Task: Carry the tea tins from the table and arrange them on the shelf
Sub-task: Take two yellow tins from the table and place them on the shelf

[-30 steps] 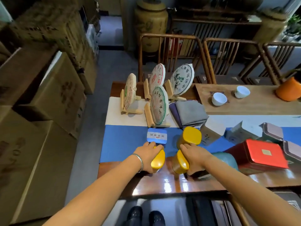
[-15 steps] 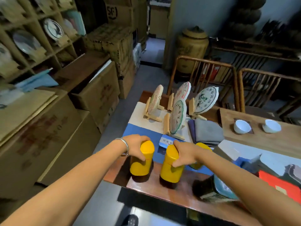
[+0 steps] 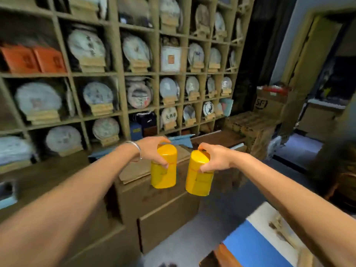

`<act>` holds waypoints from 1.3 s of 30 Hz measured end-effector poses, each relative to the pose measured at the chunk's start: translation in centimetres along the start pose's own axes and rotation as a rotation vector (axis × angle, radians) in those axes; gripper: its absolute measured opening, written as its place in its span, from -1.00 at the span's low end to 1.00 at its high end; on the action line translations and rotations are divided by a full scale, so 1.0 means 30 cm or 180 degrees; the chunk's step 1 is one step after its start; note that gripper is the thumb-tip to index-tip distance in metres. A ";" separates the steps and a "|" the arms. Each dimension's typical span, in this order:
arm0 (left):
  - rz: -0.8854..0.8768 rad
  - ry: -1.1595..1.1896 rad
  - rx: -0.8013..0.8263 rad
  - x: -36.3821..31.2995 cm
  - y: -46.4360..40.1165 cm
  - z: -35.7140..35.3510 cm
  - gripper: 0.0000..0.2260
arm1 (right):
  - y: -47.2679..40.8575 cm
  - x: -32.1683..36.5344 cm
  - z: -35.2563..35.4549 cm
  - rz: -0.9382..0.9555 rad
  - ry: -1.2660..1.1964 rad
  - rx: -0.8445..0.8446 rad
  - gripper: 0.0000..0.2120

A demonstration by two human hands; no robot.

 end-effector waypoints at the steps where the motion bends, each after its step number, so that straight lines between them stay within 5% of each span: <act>1: 0.0117 0.0085 -0.0139 0.070 0.052 0.066 -0.17 | -0.051 0.091 0.028 0.0138 0.0017 -0.0052 -0.22; 10: 0.0867 0.0289 -0.0897 0.660 0.571 0.501 -0.29 | -0.446 0.879 0.111 0.1120 -0.0215 -0.0174 -0.21; 20: 0.1635 0.0355 -0.1639 1.111 1.089 0.806 -0.24 | -0.746 1.622 0.012 0.2072 -0.0472 -0.0320 -0.50; 39: 0.2379 -0.0372 -0.1611 1.788 1.101 1.325 -0.22 | -1.433 2.294 0.071 0.2729 -0.0743 -0.0476 -0.31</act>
Point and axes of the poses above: each hand's wrist, its own y-axis away from the middle knuckle, its own z-axis out of the back of the hand, x = y × z, the point moved 3 cm from there along -y, towards the middle knuckle, and after that the axes turned 4 degrees about -y, right-handed, at the moved point
